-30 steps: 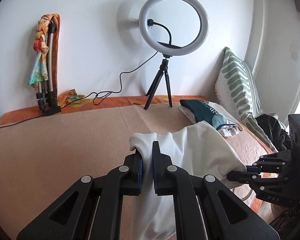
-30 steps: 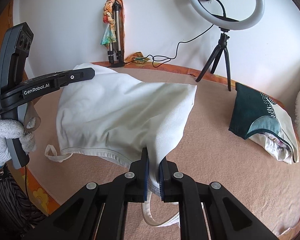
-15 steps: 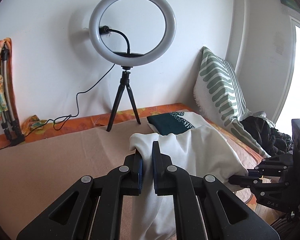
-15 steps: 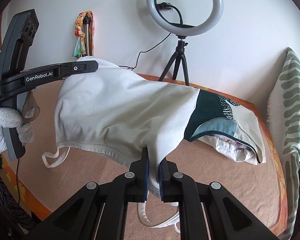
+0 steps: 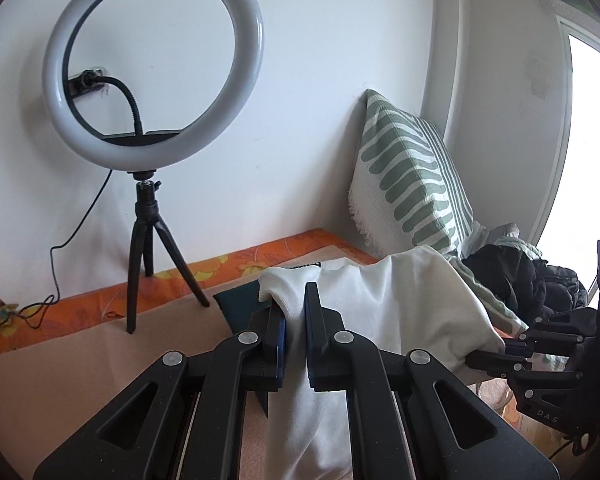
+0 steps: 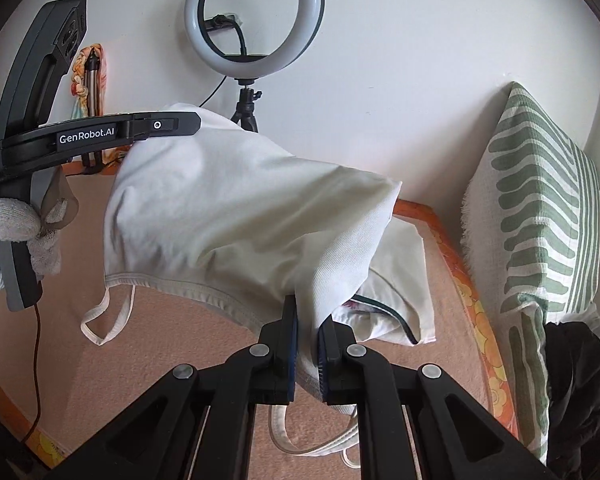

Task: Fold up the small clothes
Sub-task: 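Lift the folded camisole and carry it onto the dark green garment stack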

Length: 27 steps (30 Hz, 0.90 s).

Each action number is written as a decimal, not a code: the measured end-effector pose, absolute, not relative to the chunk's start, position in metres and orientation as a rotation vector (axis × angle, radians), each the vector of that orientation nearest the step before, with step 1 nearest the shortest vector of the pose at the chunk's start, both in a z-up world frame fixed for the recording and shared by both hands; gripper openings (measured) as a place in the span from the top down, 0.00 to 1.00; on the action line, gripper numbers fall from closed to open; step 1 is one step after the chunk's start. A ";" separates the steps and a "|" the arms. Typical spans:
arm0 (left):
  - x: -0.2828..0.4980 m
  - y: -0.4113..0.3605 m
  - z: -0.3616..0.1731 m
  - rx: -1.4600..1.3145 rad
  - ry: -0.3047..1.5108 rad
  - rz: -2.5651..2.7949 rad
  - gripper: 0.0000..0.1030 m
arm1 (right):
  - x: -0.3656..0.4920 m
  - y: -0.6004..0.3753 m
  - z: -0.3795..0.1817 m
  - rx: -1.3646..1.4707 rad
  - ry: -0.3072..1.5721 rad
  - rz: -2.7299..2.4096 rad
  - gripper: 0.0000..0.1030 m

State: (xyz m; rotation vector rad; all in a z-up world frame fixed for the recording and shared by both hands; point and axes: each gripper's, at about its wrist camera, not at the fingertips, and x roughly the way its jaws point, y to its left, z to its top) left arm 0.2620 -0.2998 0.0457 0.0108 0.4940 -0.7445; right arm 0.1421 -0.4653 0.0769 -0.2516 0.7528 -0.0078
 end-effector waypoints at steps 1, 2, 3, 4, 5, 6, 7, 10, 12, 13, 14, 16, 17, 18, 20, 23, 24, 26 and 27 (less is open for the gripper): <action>0.267 -0.306 0.046 0.011 0.491 -0.746 0.94 | 0.148 -0.473 0.078 -0.260 0.751 -0.019 0.94; 0.272 -0.313 0.046 0.012 0.490 -0.747 0.94 | 0.154 -0.480 0.078 -0.266 0.749 -0.029 0.94; 0.278 -0.319 0.046 0.010 0.491 -0.746 0.94 | 0.161 -0.487 0.078 -0.275 0.747 -0.042 0.94; 0.283 -0.325 0.046 0.006 0.491 -0.745 0.94 | 0.167 -0.493 0.078 -0.287 0.746 -0.056 0.94; 0.288 -0.330 0.045 0.004 0.491 -0.742 0.94 | 0.174 -0.498 0.078 -0.294 0.745 -0.061 0.94; 0.292 -0.335 0.044 0.006 0.488 -0.737 0.94 | 0.181 -0.504 0.077 -0.295 0.747 -0.058 0.94; 0.297 -0.340 0.043 0.009 0.486 -0.731 0.94 | 0.189 -0.508 0.076 -0.296 0.749 -0.058 0.94; 0.312 -0.353 0.038 0.015 0.492 -0.718 0.94 | 0.209 -0.517 0.070 -0.331 0.746 -0.067 0.94; 0.321 -0.361 0.034 0.028 0.495 -0.709 0.94 | 0.222 -0.522 0.065 -0.352 0.749 -0.070 0.94; 0.325 -0.364 0.032 0.032 0.496 -0.704 0.94 | 0.227 -0.524 0.062 -0.357 0.752 -0.071 0.94; 0.329 -0.366 0.030 0.032 0.501 -0.701 0.94 | 0.233 -0.526 0.059 -0.361 0.755 -0.071 0.95; 0.337 -0.370 0.026 0.030 0.512 -0.693 0.94 | 0.243 -0.531 0.053 -0.351 0.767 -0.069 0.95; 0.340 -0.372 0.024 0.033 0.516 -0.689 0.94 | 0.248 -0.534 0.050 -0.351 0.772 -0.072 0.95; 0.342 -0.373 0.022 0.033 0.519 -0.687 0.94 | 0.251 -0.535 0.047 -0.355 0.775 -0.074 0.95; 0.346 -0.376 0.019 0.040 0.525 -0.681 0.94 | 0.257 -0.539 0.041 -0.359 0.784 -0.071 0.95; 0.353 -0.382 0.013 0.057 0.535 -0.672 0.94 | 0.262 -0.543 0.034 -0.346 0.798 -0.070 0.95; 0.356 -0.384 0.010 0.062 0.541 -0.669 0.94 | 0.263 -0.545 0.032 -0.341 0.803 -0.073 0.95; 0.362 -0.385 0.006 0.056 0.553 -0.660 0.94 | 0.268 -0.550 0.027 -0.325 0.818 -0.074 0.95; 0.363 -0.386 0.004 0.050 0.562 -0.659 0.94 | 0.270 -0.552 0.025 -0.321 0.823 -0.078 0.95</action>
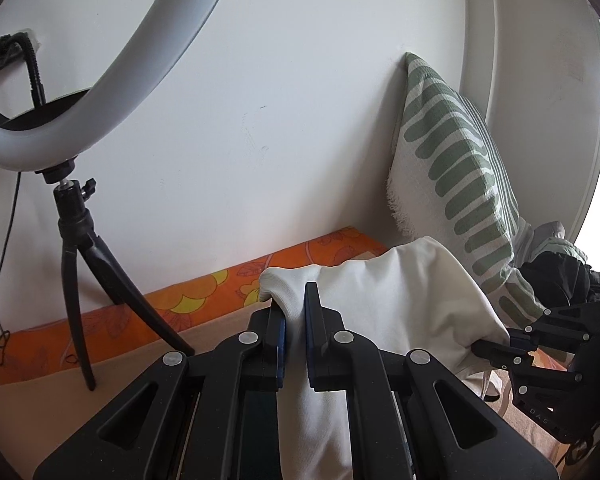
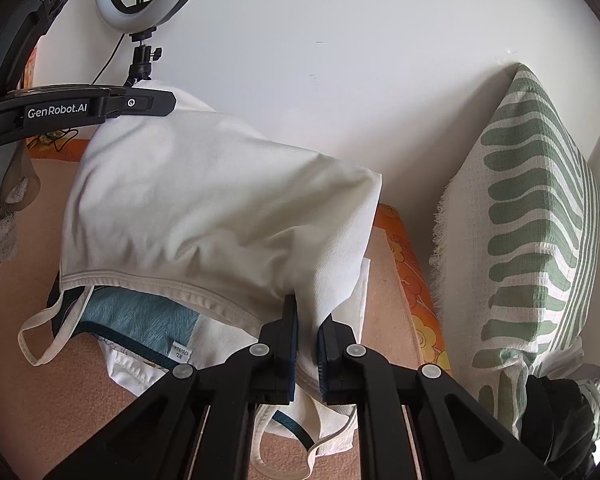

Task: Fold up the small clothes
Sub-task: 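Lift the folded camisole and carry it onto the dark green garment stack, then open the right tool to release the camisole on the stack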

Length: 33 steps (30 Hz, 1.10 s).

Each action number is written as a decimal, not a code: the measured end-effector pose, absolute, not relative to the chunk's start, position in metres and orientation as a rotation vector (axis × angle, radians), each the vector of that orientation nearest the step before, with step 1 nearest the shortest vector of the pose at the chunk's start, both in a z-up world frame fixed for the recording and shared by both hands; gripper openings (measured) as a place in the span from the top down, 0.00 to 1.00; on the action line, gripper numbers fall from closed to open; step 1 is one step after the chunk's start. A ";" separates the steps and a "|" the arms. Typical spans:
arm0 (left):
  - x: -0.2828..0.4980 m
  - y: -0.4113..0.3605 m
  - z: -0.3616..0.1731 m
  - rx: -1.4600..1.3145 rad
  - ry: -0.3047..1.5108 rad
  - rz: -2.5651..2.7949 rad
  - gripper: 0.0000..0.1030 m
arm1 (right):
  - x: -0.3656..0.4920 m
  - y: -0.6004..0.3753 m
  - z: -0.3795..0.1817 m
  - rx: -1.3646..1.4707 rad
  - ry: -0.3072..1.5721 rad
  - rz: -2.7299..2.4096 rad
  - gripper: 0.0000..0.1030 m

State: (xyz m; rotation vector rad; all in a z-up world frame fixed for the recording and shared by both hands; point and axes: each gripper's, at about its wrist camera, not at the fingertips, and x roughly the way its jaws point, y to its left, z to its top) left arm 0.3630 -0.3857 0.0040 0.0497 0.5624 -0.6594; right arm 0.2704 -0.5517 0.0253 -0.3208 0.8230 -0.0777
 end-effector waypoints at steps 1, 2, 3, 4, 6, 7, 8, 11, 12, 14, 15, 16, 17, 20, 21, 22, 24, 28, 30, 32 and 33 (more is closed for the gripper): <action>0.364 -0.388 0.003 0.049 0.566 -0.662 0.94 | 0.272 -0.553 0.024 -0.320 0.828 -0.081 0.95; 0.363 -0.389 0.002 0.064 0.557 -0.658 0.94 | 0.273 -0.554 0.022 -0.317 0.833 -0.083 0.95; 0.362 -0.391 0.001 0.083 0.549 -0.651 0.94 | 0.275 -0.555 0.021 -0.311 0.836 -0.079 0.94; 0.363 -0.394 0.000 0.096 0.548 -0.648 0.94 | 0.275 -0.555 0.020 -0.307 0.840 -0.082 0.94; 0.364 -0.395 -0.001 0.110 0.551 -0.625 0.90 | 0.276 -0.555 0.019 -0.304 0.848 -0.094 0.92; 0.365 -0.396 -0.001 0.113 0.551 -0.616 0.90 | 0.275 -0.555 0.018 -0.302 0.853 -0.096 0.92; 0.366 -0.396 -0.001 0.114 0.555 -0.615 0.90 | 0.276 -0.557 0.018 -0.298 0.861 -0.096 0.92; 0.368 -0.394 0.001 0.119 0.561 -0.590 0.87 | 0.277 -0.562 0.017 -0.307 0.859 -0.128 0.74; 0.368 -0.392 0.002 0.111 0.558 -0.588 0.76 | 0.277 -0.564 0.018 -0.301 0.853 -0.129 0.70; 0.367 -0.389 0.004 0.099 0.553 -0.585 0.39 | 0.276 -0.567 0.021 -0.287 0.849 -0.125 0.62; 0.366 -0.389 0.005 0.100 0.544 -0.584 0.32 | 0.275 -0.567 0.022 -0.286 0.847 -0.130 0.56; 0.364 -0.388 0.006 0.104 0.536 -0.584 0.32 | 0.274 -0.568 0.023 -0.283 0.845 -0.131 0.41; 0.363 -0.388 0.006 0.111 0.535 -0.582 0.32 | 0.273 -0.568 0.024 -0.281 0.838 -0.132 0.35; 0.360 -0.390 0.007 0.131 0.544 -0.572 0.25 | 0.267 -0.565 0.027 -0.289 0.818 -0.146 0.21; 0.358 -0.390 0.007 0.137 0.544 -0.562 0.20 | 0.265 -0.564 0.028 -0.293 0.813 -0.151 0.19; 0.356 -0.391 0.008 0.142 0.540 -0.553 0.20 | 0.264 -0.563 0.029 -0.298 0.808 -0.160 0.15; 0.352 -0.391 0.009 0.158 0.533 -0.535 0.20 | 0.262 -0.561 0.032 -0.311 0.796 -0.176 0.10; 0.340 -0.391 0.014 0.202 0.518 -0.519 0.20 | 0.253 -0.558 0.040 -0.308 0.776 -0.183 0.03; 0.334 -0.389 0.018 0.213 0.513 -0.520 0.19 | 0.248 -0.557 0.047 -0.293 0.765 -0.184 0.03; 0.329 -0.385 0.023 0.208 0.514 -0.527 0.19 | 0.244 -0.556 0.053 -0.274 0.755 -0.186 0.02; 0.326 -0.383 0.026 0.205 0.513 -0.527 0.19 | 0.241 -0.555 0.057 -0.266 0.750 -0.185 0.01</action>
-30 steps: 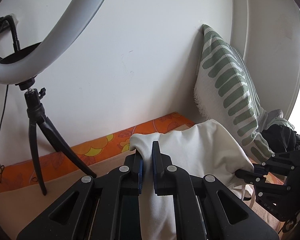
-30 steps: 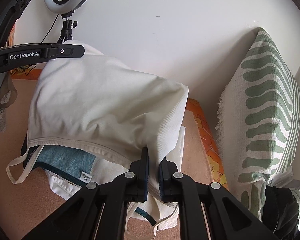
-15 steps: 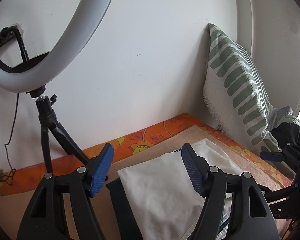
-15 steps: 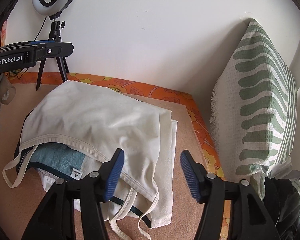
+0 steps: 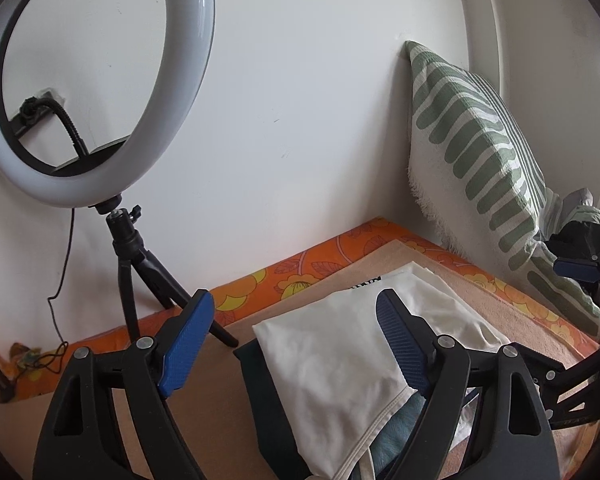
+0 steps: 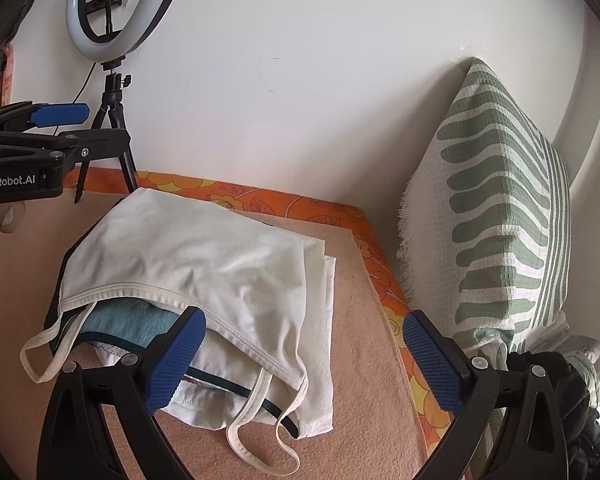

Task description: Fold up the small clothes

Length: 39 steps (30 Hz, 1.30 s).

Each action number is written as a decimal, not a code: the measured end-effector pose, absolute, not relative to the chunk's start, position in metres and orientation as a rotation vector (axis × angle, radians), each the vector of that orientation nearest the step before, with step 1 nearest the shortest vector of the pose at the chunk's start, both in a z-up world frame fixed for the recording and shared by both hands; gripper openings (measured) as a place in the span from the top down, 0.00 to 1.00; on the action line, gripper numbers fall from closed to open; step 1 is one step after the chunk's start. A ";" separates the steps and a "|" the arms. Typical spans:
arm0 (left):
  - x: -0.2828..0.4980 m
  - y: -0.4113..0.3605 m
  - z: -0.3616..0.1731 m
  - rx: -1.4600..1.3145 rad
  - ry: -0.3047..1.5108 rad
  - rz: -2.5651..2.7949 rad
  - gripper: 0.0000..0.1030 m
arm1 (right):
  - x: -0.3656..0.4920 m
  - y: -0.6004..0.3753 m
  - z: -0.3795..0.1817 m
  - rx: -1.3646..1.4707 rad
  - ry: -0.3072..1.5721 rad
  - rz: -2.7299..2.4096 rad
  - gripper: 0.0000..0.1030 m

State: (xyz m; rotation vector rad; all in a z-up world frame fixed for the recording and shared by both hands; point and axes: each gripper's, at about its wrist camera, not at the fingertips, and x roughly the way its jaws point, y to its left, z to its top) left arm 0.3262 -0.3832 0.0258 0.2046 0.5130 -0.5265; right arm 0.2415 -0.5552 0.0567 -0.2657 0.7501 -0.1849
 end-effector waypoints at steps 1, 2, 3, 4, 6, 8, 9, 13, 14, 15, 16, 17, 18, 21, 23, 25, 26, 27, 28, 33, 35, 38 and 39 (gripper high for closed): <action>0.323 -0.381 0.029 0.202 0.510 -0.525 0.19 | 0.238 -0.554 0.060 -0.259 0.744 -0.185 0.00; 0.319 -0.378 0.032 0.202 0.505 -0.522 0.19 | 0.235 -0.553 0.064 -0.255 0.739 -0.184 0.00; 0.315 -0.376 0.036 0.204 0.500 -0.521 0.19 | 0.232 -0.551 0.068 -0.254 0.733 -0.184 0.00; 0.311 -0.374 0.039 0.205 0.495 -0.523 0.19 | 0.229 -0.548 0.072 -0.255 0.726 -0.184 0.00; 0.303 -0.369 0.046 0.206 0.485 -0.524 0.18 | 0.222 -0.542 0.080 -0.256 0.713 -0.182 0.00; 0.294 -0.362 0.054 0.207 0.478 -0.521 0.17 | 0.215 -0.537 0.087 -0.250 0.702 -0.180 0.00; 0.290 -0.358 0.057 0.206 0.475 -0.523 0.17 | 0.212 -0.534 0.091 -0.247 0.697 -0.178 0.00; 0.271 -0.338 0.072 0.205 0.457 -0.520 0.17 | 0.192 -0.515 0.109 -0.248 0.668 -0.169 0.00; 0.266 -0.333 0.076 0.203 0.452 -0.520 0.17 | 0.187 -0.510 0.114 -0.246 0.657 -0.166 0.00; 0.261 -0.327 0.080 0.202 0.447 -0.517 0.17 | 0.181 -0.505 0.119 -0.242 0.647 -0.160 0.00; 0.256 -0.321 0.084 0.199 0.443 -0.517 0.16 | 0.175 -0.500 0.124 -0.238 0.638 -0.155 0.00; 0.251 -0.315 0.088 0.196 0.438 -0.518 0.16 | 0.170 -0.495 0.129 -0.236 0.630 -0.152 0.00; 0.245 -0.310 0.093 0.195 0.431 -0.516 0.14 | 0.166 -0.490 0.134 -0.234 0.623 -0.147 0.00; 0.227 -0.291 0.104 0.184 0.402 -0.501 0.06 | 0.149 -0.473 0.146 -0.232 0.601 -0.135 0.00; 0.214 -0.278 0.109 0.176 0.391 -0.494 0.05 | 0.138 -0.463 0.152 -0.227 0.586 -0.131 0.00; 0.202 -0.267 0.113 0.171 0.391 -0.503 0.05 | 0.125 -0.453 0.157 -0.210 0.570 -0.126 0.00; 0.196 -0.262 0.115 0.175 0.390 -0.507 0.05 | 0.119 -0.448 0.158 -0.200 0.563 -0.122 0.00; 0.189 -0.257 0.116 0.180 0.387 -0.511 0.04 | 0.113 -0.443 0.159 -0.189 0.556 -0.121 0.00; 0.180 -0.252 0.116 0.185 0.382 -0.513 0.04 | 0.107 -0.439 0.159 -0.179 0.551 -0.122 0.00; 0.143 -0.229 0.113 0.200 0.363 -0.517 0.01 | 0.081 -0.415 0.148 -0.171 0.558 -0.115 0.00; 0.130 -0.221 0.109 0.209 0.363 -0.521 0.01 | 0.073 -0.407 0.141 -0.176 0.563 -0.117 0.00; 0.112 -0.209 0.099 0.228 0.371 -0.513 0.01 | 0.059 -0.396 0.130 -0.159 0.559 -0.117 0.00; 0.108 -0.206 0.095 0.235 0.382 -0.510 0.01 | 0.054 -0.392 0.126 -0.155 0.560 -0.120 0.00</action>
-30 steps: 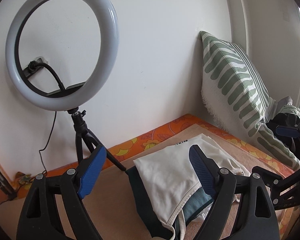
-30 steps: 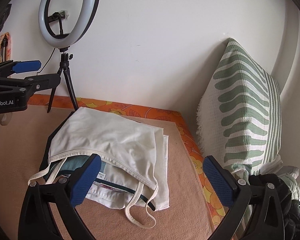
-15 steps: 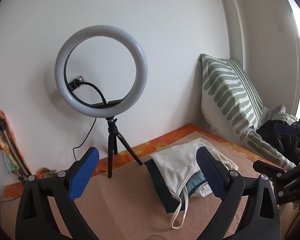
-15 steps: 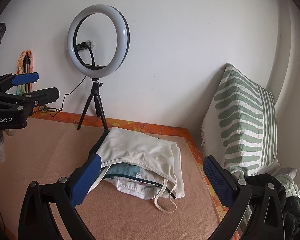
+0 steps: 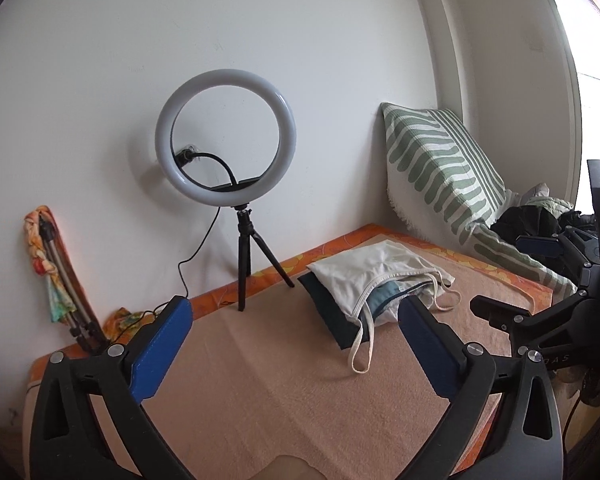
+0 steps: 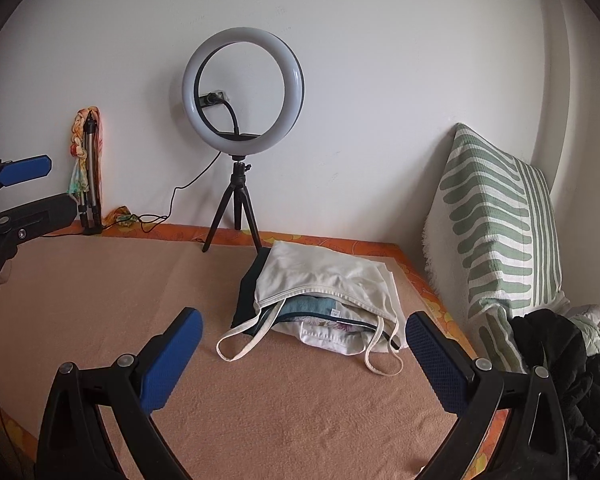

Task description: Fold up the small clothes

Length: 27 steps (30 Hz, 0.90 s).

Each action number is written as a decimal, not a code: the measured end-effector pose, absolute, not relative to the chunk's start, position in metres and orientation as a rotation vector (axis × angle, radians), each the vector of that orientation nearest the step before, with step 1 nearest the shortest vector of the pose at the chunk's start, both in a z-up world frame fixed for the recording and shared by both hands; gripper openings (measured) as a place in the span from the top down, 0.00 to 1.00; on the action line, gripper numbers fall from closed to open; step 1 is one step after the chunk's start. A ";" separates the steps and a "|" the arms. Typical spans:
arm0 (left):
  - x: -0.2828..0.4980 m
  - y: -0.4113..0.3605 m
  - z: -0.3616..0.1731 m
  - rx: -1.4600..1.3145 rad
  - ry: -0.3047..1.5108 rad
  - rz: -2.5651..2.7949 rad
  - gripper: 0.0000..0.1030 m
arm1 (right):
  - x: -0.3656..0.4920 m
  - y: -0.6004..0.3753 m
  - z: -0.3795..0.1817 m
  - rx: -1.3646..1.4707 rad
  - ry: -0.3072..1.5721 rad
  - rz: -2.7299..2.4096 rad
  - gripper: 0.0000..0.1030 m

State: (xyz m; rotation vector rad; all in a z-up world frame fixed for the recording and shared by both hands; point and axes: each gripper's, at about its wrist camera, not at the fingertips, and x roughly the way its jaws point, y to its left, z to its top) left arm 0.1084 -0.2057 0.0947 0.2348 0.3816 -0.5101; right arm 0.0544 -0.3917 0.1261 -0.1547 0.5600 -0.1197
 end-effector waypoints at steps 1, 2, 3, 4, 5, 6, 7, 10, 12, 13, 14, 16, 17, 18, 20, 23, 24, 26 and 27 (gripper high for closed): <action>0.105 -0.202 0.090 0.241 0.397 -0.508 0.01 | 0.051 -0.388 0.122 -0.154 0.562 -0.123 0.00; 0.102 -0.199 0.085 0.249 0.412 -0.505 0.01 | 0.048 -0.385 0.117 -0.156 0.565 -0.123 0.00; 0.099 -0.196 0.079 0.256 0.425 -0.498 0.01 | 0.044 -0.381 0.113 -0.160 0.569 -0.127 0.00; 0.095 -0.193 0.074 0.262 0.437 -0.489 0.01 | 0.042 -0.379 0.110 -0.161 0.570 -0.130 0.00; 0.092 -0.189 0.069 0.263 0.448 -0.483 0.01 | 0.039 -0.377 0.107 -0.157 0.569 -0.130 0.00; 0.090 -0.186 0.064 0.260 0.459 -0.480 0.01 | 0.037 -0.375 0.104 -0.149 0.567 -0.133 0.00; 0.088 -0.183 0.060 0.257 0.471 -0.476 0.01 | 0.035 -0.374 0.102 -0.143 0.565 -0.135 0.00; 0.082 -0.173 0.049 0.231 0.492 -0.460 0.01 | 0.032 -0.371 0.096 -0.128 0.561 -0.141 0.00; 0.081 -0.168 0.042 0.222 0.510 -0.436 0.01 | 0.030 -0.370 0.093 -0.117 0.551 -0.145 0.00; 0.080 -0.166 0.039 0.219 0.516 -0.425 0.01 | 0.030 -0.370 0.091 -0.109 0.548 -0.149 0.00; 0.079 -0.164 0.036 0.216 0.519 -0.418 0.01 | 0.030 -0.371 0.090 -0.101 0.544 -0.152 0.00; 0.077 -0.161 0.031 0.206 0.524 -0.413 0.01 | 0.032 -0.371 0.087 -0.082 0.544 -0.154 0.00; 0.077 -0.160 0.029 0.199 0.527 -0.414 0.01 | 0.032 -0.372 0.086 -0.071 0.543 -0.152 0.00; 0.077 -0.158 0.027 0.191 0.526 -0.418 0.01 | 0.033 -0.373 0.084 -0.061 0.541 -0.151 0.00; 0.075 -0.155 0.023 0.182 0.522 -0.420 0.01 | 0.034 -0.375 0.082 -0.047 0.532 -0.160 0.00; 0.074 -0.153 0.016 0.193 0.531 -0.427 0.01 | 0.036 -0.375 0.075 -0.041 0.530 -0.169 0.00; 0.074 -0.153 0.014 0.197 0.535 -0.427 0.01 | 0.036 -0.373 0.073 -0.046 0.534 -0.169 0.00; 0.074 -0.152 0.010 0.202 0.543 -0.428 0.01 | 0.037 -0.370 0.068 -0.061 0.542 -0.166 0.00; 0.074 -0.152 0.008 0.205 0.547 -0.427 0.01 | 0.036 -0.369 0.066 -0.068 0.545 -0.167 0.00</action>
